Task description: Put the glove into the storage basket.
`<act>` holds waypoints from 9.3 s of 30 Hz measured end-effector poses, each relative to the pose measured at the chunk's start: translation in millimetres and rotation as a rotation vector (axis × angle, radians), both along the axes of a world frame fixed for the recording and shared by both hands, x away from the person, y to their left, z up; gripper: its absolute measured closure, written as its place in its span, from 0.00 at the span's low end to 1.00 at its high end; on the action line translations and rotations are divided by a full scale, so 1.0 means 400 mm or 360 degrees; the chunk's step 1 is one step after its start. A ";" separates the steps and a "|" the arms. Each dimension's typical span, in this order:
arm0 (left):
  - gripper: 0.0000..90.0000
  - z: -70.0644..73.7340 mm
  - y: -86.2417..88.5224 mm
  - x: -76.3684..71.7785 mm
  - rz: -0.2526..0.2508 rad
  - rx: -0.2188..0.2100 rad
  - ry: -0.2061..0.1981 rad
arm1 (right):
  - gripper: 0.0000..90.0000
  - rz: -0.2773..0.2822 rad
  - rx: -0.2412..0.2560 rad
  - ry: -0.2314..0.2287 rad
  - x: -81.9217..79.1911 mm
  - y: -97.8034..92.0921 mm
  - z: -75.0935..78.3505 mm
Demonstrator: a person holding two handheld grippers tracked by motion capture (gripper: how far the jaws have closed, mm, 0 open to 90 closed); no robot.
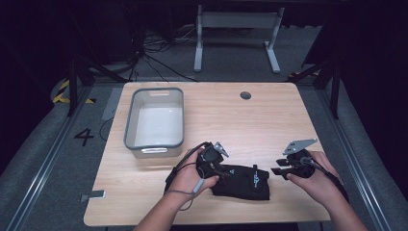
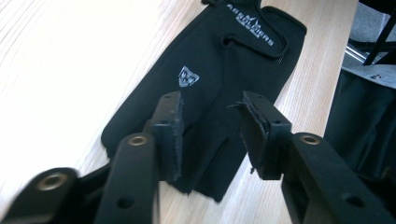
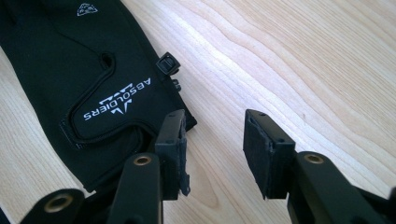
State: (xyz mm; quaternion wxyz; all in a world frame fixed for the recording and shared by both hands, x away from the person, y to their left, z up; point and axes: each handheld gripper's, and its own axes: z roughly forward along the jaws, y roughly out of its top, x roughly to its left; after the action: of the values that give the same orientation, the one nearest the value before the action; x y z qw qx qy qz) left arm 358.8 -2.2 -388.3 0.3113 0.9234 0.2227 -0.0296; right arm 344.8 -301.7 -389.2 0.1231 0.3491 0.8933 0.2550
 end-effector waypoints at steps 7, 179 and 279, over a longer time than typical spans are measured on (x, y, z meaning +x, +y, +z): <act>0.60 -0.022 -0.038 0.019 -0.0068 0.0002 0.0009 | 0.68 -0.0034 0.0004 0.0012 0.001 -0.025 0.001; 0.76 0.203 0.434 0.367 0.1333 -0.0077 0.0145 | 0.62 -0.0097 0.0220 0.0240 0.037 -0.062 -0.064; 0.48 0.091 0.263 -0.010 0.0550 -0.0259 -0.0055 | 0.56 -0.0058 0.0268 0.0151 0.118 -0.060 -0.034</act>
State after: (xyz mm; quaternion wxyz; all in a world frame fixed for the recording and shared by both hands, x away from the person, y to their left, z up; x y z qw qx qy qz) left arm 354.8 102.9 -351.8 0.3893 0.8435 0.3693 0.0222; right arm 391.9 -325.9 -402.9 0.0555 0.3862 0.8670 0.3101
